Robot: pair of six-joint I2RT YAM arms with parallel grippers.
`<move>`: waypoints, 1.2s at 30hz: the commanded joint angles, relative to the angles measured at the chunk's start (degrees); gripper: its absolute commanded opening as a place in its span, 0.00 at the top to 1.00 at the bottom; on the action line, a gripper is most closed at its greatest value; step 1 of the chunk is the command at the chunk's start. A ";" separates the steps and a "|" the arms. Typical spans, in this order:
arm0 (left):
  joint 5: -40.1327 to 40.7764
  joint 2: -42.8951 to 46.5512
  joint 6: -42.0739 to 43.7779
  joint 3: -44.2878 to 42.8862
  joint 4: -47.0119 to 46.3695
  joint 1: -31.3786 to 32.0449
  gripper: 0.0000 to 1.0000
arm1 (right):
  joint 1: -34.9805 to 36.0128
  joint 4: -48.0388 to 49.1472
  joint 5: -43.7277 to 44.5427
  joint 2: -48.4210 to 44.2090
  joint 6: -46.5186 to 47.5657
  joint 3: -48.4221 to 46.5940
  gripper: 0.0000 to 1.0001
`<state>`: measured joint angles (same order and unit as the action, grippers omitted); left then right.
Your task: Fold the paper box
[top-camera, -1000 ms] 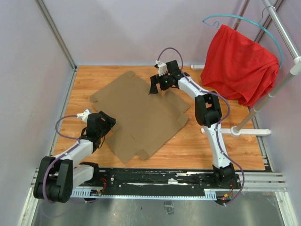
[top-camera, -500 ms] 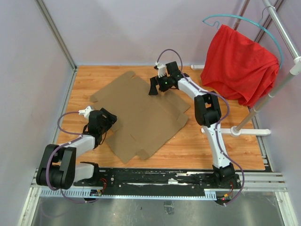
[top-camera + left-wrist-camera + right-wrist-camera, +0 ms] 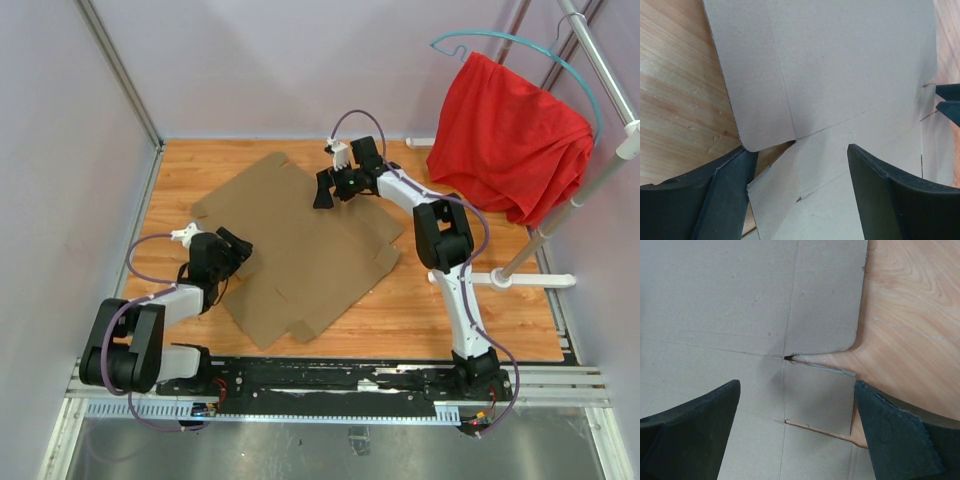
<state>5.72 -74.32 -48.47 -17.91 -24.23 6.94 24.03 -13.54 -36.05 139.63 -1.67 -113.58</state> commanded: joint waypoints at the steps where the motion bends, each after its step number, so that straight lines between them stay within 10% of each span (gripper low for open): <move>1: -1.17 4.16 1.02 -1.58 3.23 0.26 0.22 | 1.65 -3.45 -1.20 -1.98 -0.79 3.82 0.01; 36: -4.49 -1.27 3.58 -1.97 1.72 0.27 0.24 | 10.10 -4.19 -0.05 -10.39 -1.09 10.11 0.02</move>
<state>3.36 -74.46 -45.45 -19.70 -22.74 6.94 32.56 -15.77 -35.48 128.18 -2.55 -103.11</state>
